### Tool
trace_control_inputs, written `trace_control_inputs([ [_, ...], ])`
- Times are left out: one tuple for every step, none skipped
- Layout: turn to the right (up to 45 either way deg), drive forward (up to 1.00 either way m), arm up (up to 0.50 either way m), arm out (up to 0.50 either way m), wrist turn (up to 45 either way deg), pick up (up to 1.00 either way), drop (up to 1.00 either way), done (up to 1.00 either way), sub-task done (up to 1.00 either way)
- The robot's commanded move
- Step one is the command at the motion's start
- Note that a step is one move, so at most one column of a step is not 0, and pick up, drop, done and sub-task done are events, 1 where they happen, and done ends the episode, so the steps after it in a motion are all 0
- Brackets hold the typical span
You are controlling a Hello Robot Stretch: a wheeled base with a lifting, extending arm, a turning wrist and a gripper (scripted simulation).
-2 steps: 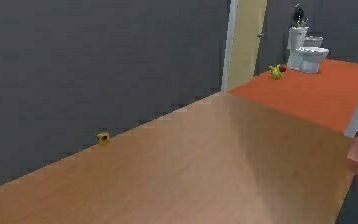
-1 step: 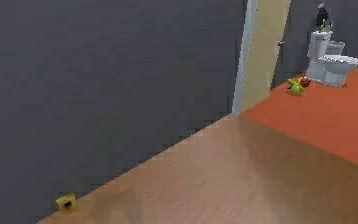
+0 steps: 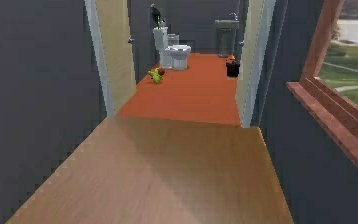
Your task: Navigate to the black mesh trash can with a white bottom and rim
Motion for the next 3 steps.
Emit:
trace_control_inputs([
  [0.0, 1.00, 0.00, 0.00, 0.0, 0.00, 0.00, 0.00, 0.00],
  [3.0, 0.00, 0.00, 0.00, 0.0, 0.00, 0.00, 0.00, 0.00],
  [0.0, 1.00, 0.00, 0.00, 0.0, 0.00, 0.00, 0.00, 0.00],
])
